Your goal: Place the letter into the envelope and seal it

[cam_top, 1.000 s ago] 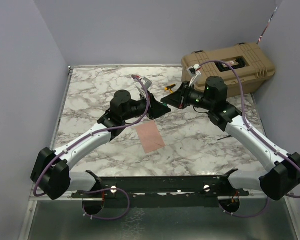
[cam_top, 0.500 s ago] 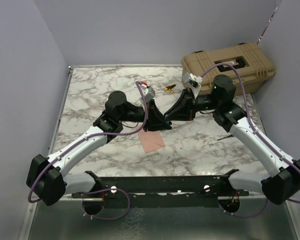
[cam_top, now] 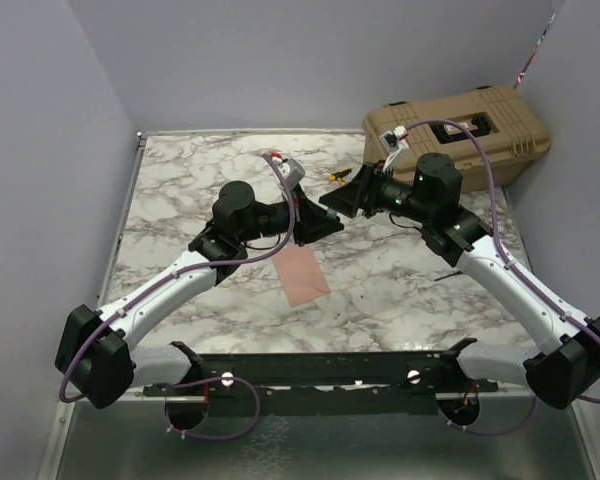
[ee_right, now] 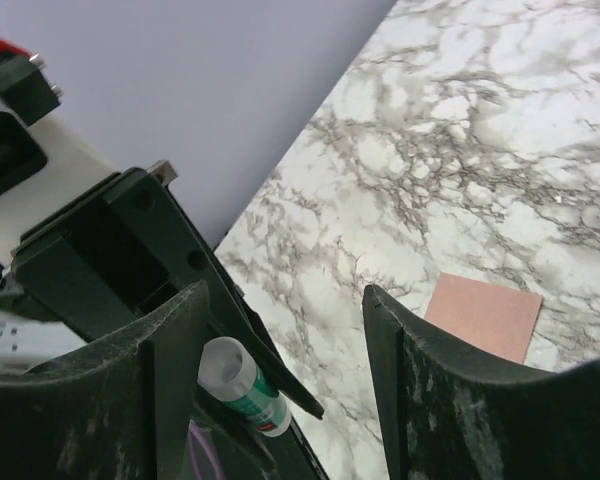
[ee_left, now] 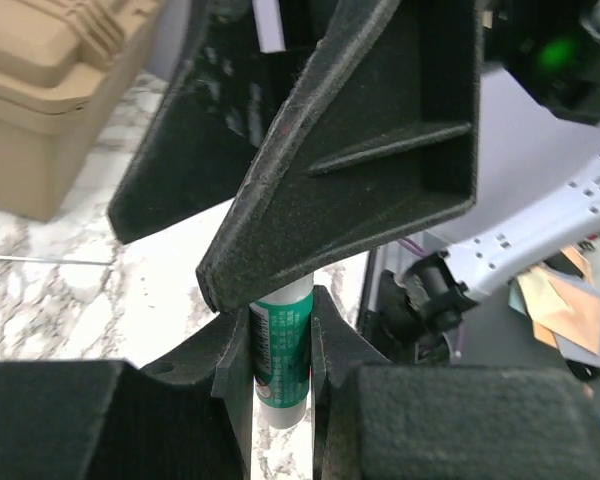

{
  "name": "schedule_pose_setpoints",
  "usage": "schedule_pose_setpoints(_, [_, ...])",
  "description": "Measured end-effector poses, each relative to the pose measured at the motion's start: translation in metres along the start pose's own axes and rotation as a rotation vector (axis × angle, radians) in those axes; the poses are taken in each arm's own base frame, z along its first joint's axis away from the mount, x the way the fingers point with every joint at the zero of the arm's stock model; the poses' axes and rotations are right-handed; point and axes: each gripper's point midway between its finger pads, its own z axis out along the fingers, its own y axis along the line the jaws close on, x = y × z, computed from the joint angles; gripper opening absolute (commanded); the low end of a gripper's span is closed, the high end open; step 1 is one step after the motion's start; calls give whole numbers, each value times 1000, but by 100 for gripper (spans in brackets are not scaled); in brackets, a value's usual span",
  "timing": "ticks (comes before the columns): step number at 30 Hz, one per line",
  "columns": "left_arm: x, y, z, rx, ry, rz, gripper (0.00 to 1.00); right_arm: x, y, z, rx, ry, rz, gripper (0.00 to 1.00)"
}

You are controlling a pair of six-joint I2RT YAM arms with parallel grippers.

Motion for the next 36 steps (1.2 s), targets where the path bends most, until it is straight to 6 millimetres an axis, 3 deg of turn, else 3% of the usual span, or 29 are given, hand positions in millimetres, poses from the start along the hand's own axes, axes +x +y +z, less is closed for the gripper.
schedule_pose_setpoints(4, [1,20,4,-90,-22,-28,0,-2,-15,4,95,-51,76,64])
schedule_pose_setpoints(9, [3,40,5,-179,-44,-66,0,-5,-18,6,118,-66,94,59])
schedule_pose_setpoints(15, [3,46,6,-214,-57,-86,0,4,-26,14,131,-33,110,55])
schedule_pose_setpoints(17, [2,47,6,-218,-60,-90,0,10,-29,17,139,-14,118,44])
schedule_pose_setpoints(22, [7,50,7,-224,-47,-108,0,10,-27,18,131,-7,99,3])
schedule_pose_setpoints(23, [7,49,7,-223,-47,-111,0,10,-27,18,130,-6,88,1])
schedule_pose_setpoints(29, [12,35,7,-135,-9,-95,0,13,-16,10,69,19,-47,0])
schedule_pose_setpoints(36, [11,-19,-2,139,52,17,0,24,34,-22,-233,66,-305,0])
